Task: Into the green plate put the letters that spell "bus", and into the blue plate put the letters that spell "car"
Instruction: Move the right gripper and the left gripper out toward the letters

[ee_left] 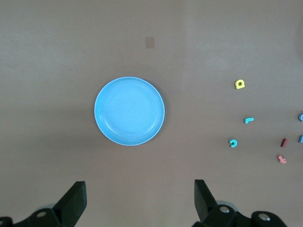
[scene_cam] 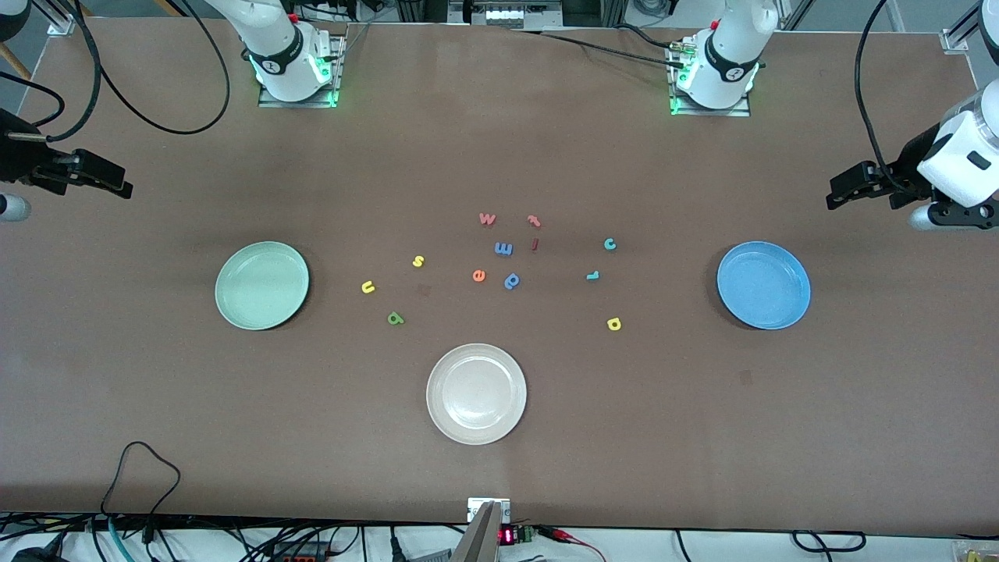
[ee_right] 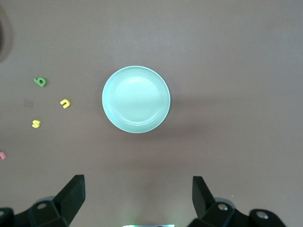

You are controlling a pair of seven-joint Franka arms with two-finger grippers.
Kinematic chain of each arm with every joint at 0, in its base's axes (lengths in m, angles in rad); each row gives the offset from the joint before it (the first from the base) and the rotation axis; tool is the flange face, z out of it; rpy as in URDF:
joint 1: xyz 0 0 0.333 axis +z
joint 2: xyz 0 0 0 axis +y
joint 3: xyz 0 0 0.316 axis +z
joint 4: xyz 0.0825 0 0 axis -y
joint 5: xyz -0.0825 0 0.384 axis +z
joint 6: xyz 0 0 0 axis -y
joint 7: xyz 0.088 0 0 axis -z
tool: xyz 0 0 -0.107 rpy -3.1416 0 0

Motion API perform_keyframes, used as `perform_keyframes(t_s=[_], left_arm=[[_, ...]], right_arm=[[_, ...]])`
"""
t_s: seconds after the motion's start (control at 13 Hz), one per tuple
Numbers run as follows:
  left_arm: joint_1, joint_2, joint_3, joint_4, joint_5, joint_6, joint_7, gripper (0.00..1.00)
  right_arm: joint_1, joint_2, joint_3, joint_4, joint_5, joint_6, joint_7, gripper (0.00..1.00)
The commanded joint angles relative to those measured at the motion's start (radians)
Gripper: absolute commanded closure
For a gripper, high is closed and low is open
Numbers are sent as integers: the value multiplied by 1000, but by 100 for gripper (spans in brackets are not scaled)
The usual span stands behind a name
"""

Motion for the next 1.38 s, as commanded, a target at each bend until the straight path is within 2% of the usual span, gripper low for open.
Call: perform_keyframes(t_s=[0.0, 0.31, 0.54, 0.77, 0.92, 1.0, 1.15, 1.3], left_arm=[[-7, -28, 1, -27, 19, 10, -1, 0], [-7, -3, 1, -26, 19, 19, 7, 0], [-38, 87, -26, -20, 20, 89, 10, 0], [-114, 226, -37, -10, 19, 196, 8, 3], [-183, 364, -37, 45, 16, 295, -10, 17], [-208, 436, -37, 92, 16, 325, -21, 20], [-251, 576, -37, 183, 16, 368, -53, 25], [-313, 657, -36, 201, 16, 459, -53, 28]], right_arm=[[-2, -3, 3, -4, -10, 10, 13, 0], [1, 12, 3, 16, -10, 12, 5, 0], [6, 21, 4, 15, -6, 15, 2, 0], [35, 91, 6, 12, -7, 24, 1, 0], [58, 169, 6, 12, -6, 50, 1, 0], [78, 225, 6, 10, 1, 70, 2, 0], [133, 269, 4, -53, 7, 187, 22, 0], [176, 296, 6, -128, 5, 298, 111, 0]])
